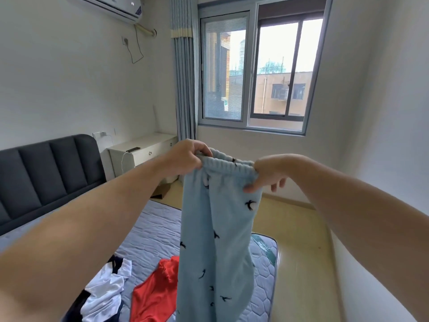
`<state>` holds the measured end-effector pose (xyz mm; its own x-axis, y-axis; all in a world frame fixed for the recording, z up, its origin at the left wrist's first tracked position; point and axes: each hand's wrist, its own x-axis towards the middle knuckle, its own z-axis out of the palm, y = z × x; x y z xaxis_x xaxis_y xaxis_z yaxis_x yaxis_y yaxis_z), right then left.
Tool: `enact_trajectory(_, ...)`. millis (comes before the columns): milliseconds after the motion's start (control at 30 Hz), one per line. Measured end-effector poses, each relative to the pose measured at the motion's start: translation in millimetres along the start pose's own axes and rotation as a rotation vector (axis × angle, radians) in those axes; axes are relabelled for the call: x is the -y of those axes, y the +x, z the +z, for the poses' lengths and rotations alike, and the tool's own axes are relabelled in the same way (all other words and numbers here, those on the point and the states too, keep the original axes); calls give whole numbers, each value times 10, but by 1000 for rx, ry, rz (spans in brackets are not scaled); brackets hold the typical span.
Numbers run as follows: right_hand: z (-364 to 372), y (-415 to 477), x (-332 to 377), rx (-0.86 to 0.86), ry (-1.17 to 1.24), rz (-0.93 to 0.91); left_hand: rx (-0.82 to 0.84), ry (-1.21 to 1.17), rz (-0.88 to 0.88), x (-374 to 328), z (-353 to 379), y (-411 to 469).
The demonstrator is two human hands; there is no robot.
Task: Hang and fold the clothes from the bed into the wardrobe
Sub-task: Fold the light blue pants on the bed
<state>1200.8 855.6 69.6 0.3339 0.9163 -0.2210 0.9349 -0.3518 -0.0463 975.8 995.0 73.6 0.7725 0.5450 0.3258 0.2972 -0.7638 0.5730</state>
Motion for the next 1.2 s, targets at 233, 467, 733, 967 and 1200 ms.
enact_trajectory(233, -154, 68, 95, -401, -111, -50, 44, 33, -147, 240, -161, 266)
enact_trajectory(467, -186, 305, -232, -424, -231, 111, 232, 97, -51, 248, 66, 736)
enact_trajectory(733, -308, 1082, -905, -359, -181, 125, 228, 238, -27, 561, 602, 1781)
enact_trajectory(967, -434, 2161, -1604, -409, -224, 136, 84, 693, -112, 773, 1284, 3000)
enact_trajectory(1200, -790, 2943, -2179, -662, -211, 204, -117, 439, -258, 637, 1450, 4215)
